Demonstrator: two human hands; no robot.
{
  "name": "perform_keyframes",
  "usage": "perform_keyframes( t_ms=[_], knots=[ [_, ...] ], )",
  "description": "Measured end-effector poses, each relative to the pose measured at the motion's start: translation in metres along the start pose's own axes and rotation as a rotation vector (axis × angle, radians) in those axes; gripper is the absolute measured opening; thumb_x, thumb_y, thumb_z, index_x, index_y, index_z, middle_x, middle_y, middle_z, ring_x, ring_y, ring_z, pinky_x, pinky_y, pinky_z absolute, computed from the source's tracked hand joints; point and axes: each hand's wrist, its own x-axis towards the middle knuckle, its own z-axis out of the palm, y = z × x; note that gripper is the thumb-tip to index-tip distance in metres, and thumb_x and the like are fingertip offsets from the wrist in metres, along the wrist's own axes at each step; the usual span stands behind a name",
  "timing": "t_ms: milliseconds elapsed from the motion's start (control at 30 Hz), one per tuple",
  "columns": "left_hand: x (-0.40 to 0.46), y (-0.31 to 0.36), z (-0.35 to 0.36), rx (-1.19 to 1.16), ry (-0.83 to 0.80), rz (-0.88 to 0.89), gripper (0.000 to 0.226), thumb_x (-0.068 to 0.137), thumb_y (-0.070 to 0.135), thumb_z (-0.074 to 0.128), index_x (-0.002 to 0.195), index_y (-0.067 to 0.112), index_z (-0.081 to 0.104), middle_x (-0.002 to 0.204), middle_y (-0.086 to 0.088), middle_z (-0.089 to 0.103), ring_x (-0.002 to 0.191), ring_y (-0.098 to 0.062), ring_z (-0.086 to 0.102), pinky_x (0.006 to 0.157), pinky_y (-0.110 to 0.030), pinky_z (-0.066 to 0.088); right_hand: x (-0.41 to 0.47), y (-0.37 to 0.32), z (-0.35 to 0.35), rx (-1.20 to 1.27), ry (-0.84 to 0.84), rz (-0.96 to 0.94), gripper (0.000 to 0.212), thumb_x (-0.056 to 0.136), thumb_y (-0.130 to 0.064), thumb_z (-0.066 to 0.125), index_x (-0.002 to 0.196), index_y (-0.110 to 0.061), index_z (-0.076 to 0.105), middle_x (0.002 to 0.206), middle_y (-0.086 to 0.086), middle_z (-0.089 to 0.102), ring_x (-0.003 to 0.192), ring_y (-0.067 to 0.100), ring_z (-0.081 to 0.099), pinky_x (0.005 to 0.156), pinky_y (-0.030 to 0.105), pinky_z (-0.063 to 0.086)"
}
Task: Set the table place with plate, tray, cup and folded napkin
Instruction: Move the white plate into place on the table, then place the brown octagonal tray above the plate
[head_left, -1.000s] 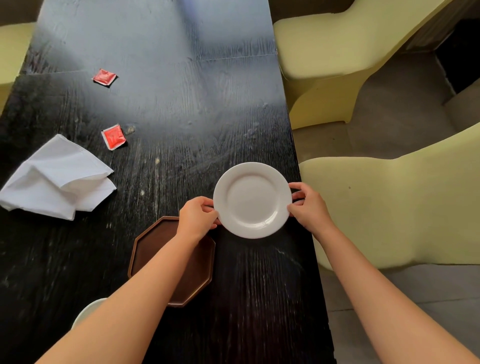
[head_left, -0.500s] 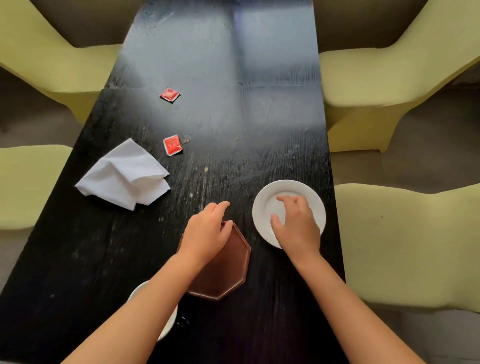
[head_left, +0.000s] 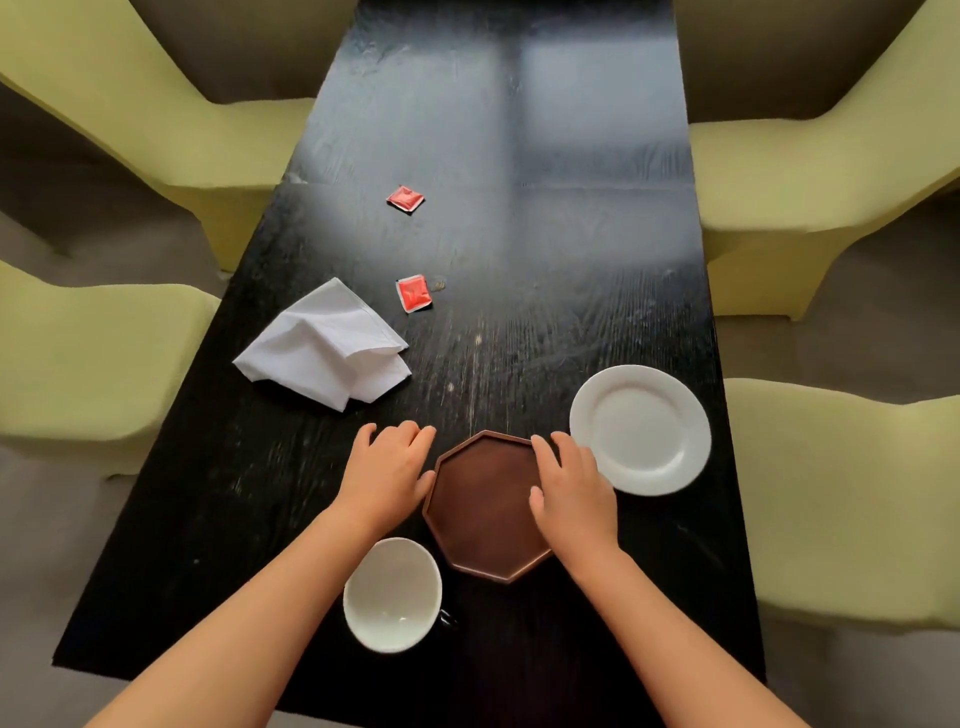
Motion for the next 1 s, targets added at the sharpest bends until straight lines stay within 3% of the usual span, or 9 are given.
perform_keyframes(
  t_ms=[200, 333, 433, 567, 767, 900, 1000],
  knots=[
    [0.009, -0.007, 0.031, 0.155, -0.162, 0.159, 0.060, 0.089, 0.050, 0.045, 0.135, 0.014, 0.036, 0.127, -0.002, 0.052, 0.117, -0.023, 0.051, 0.112, -0.050, 0.019, -0.018, 0.002, 0.030, -0.080, -0.112, 0.111, 0.065, 0.088, -0.022, 0.052, 0.144, -0.022, 0.019, 0.153, 0.008, 0.020, 0.129, 0.027, 0.034, 0.088, 0.036, 0.046],
    [0.014, -0.011, 0.045, 0.136, -0.172, 0.175, 0.057, 0.086, 0.054, 0.047, 0.128, 0.016, 0.042, 0.123, -0.002, 0.050, 0.114, -0.022, 0.050, 0.110, -0.048, 0.024, -0.022, 0.002, 0.042, -0.045, -0.126, 0.186, 0.060, 0.092, -0.021, 0.045, 0.145, -0.024, 0.019, 0.153, 0.008, 0.021, 0.130, 0.025, 0.033, 0.087, 0.033, 0.047],
    [0.018, -0.015, 0.050, 0.032, -0.149, 0.158, 0.055, 0.084, 0.052, 0.052, 0.126, 0.018, 0.045, 0.122, -0.002, 0.050, 0.111, -0.021, 0.050, 0.100, -0.039, 0.035, -0.022, 0.003, 0.048, 0.011, -0.095, 0.199, 0.059, 0.091, -0.011, 0.045, 0.144, -0.022, 0.023, 0.149, 0.006, 0.030, 0.125, 0.023, 0.035, 0.081, 0.030, 0.049],
    [0.013, -0.015, 0.058, -0.215, -0.159, 0.081, 0.057, 0.087, 0.038, 0.057, 0.137, 0.015, 0.041, 0.120, -0.003, 0.050, 0.108, -0.021, 0.050, 0.085, -0.034, 0.047, -0.021, 0.002, 0.053, 0.076, -0.038, 0.229, 0.060, 0.088, -0.002, 0.046, 0.143, -0.021, 0.030, 0.147, 0.005, 0.034, 0.126, 0.022, 0.035, 0.086, 0.030, 0.049],
    [0.004, -0.012, 0.063, -0.469, -0.121, -0.022, 0.056, 0.088, 0.024, 0.060, 0.140, 0.017, 0.039, 0.116, -0.001, 0.051, 0.104, -0.017, 0.052, 0.082, -0.035, 0.050, -0.021, -0.001, 0.055, 0.088, 0.015, 0.241, 0.053, 0.088, 0.000, 0.049, 0.137, -0.019, 0.042, 0.143, 0.008, 0.043, 0.126, 0.025, 0.040, 0.085, 0.036, 0.052],
    [0.003, -0.009, 0.063, -0.602, -0.088, -0.090, 0.055, 0.088, 0.015, 0.059, 0.140, 0.020, 0.041, 0.106, 0.000, 0.055, 0.085, -0.012, 0.054, 0.079, -0.027, 0.047, -0.022, -0.003, 0.055, 0.109, 0.049, 0.234, 0.051, 0.085, 0.002, 0.052, 0.133, -0.016, 0.049, 0.139, 0.011, 0.048, 0.119, 0.028, 0.048, 0.080, 0.039, 0.053],
    [0.005, -0.010, 0.060, -0.764, -0.064, -0.155, 0.052, 0.087, 0.006, 0.056, 0.133, 0.027, 0.049, 0.094, 0.002, 0.061, 0.078, -0.013, 0.059, 0.078, -0.029, 0.050, -0.022, -0.004, 0.052, 0.150, 0.101, 0.223, 0.048, 0.083, 0.003, 0.056, 0.128, -0.014, 0.054, 0.136, 0.013, 0.052, 0.116, 0.030, 0.052, 0.080, 0.042, 0.054]
  ],
)
